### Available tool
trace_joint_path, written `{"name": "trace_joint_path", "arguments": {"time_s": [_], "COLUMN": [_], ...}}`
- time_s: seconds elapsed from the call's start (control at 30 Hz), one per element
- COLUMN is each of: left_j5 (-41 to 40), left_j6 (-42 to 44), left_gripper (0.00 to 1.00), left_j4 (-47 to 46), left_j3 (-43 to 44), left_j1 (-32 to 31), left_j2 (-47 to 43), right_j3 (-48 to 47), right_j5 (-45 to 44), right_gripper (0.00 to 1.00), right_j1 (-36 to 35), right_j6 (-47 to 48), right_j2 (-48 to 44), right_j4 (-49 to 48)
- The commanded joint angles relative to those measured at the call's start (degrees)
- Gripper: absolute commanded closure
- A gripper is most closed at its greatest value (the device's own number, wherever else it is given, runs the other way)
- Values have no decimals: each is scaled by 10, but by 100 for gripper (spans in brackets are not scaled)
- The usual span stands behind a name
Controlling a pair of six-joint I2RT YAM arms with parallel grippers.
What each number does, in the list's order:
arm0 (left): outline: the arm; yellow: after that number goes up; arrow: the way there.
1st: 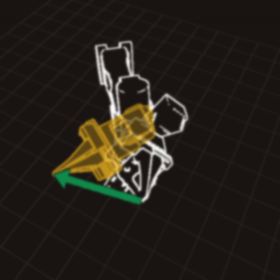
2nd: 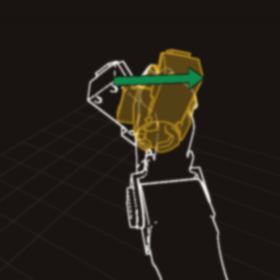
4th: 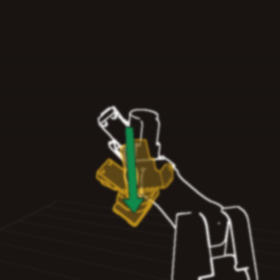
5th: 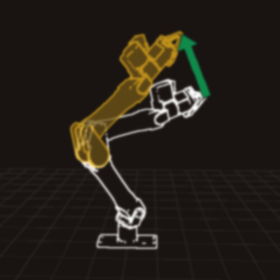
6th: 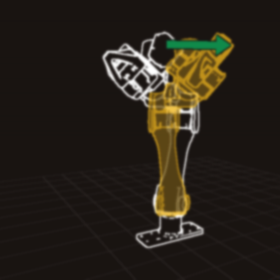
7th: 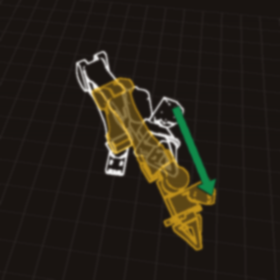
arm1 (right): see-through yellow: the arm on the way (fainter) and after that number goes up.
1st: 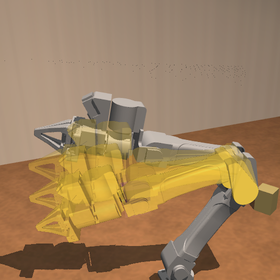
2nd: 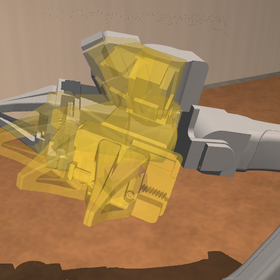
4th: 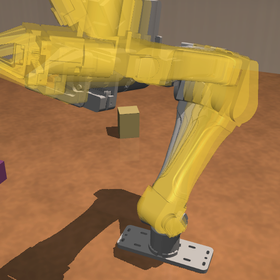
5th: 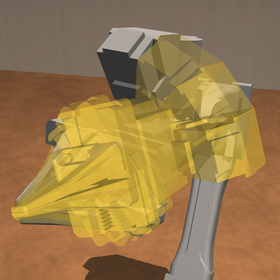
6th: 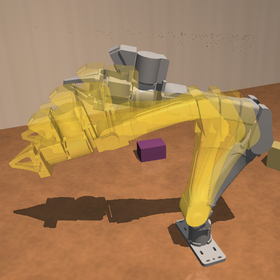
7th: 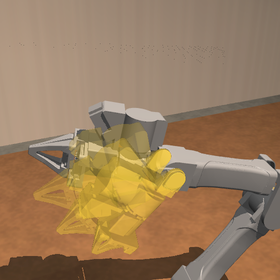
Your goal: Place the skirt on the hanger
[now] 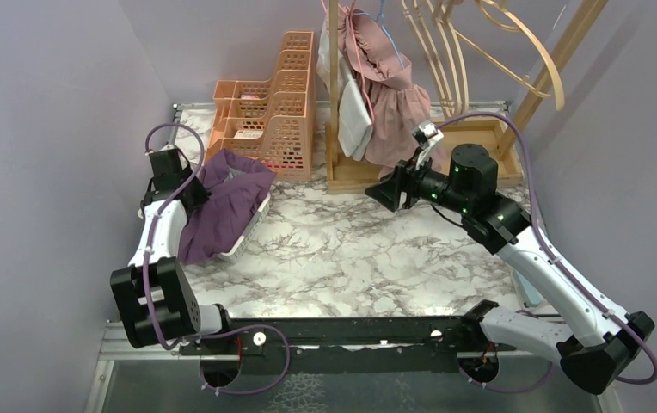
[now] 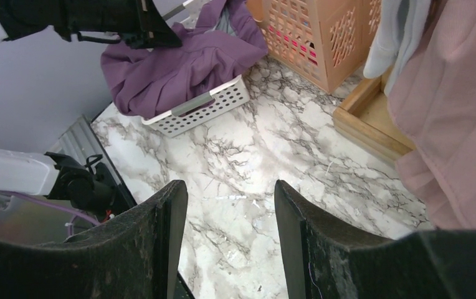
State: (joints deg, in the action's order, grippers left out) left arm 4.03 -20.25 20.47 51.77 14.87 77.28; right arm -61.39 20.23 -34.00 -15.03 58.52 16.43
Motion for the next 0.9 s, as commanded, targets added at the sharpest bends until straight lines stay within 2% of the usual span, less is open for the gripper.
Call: {"name": "trace_joint_path", "arguments": {"time_s": [0.0,0.2,0.4,0.5,0.67,0.73,0.87], "left_j5": [37,100,244,346,436,460,514], "left_j6": [5,17,41,71,82,65,-29], "left_gripper": [100,100,100,100,100,100,100], "left_j4": [19,68,72,29,-22,-52,-141], "left_j3": [55,181,318,368,474,520,597], "left_j1": [1,-4,-37,-94,-160,-166,-167], "left_j2": [-59,-128,-125,-103,-72,-60,-34], "right_j3": [-34,-60,-105,-126,-169,-173,-168], "right_j5": [-31,-56,-107,-130,-128,-141,-176], "right_gripper": [43,45,45,44,44,44,43], "right_j1": [2,2,2,2,2,2,2], "right_j6": [-6,-43,-72,-88,-102,-112,-123], "right_j2": [8,14,22,28,55,57,50], "right_j4": [3,8,24,39,72,76,75]}}
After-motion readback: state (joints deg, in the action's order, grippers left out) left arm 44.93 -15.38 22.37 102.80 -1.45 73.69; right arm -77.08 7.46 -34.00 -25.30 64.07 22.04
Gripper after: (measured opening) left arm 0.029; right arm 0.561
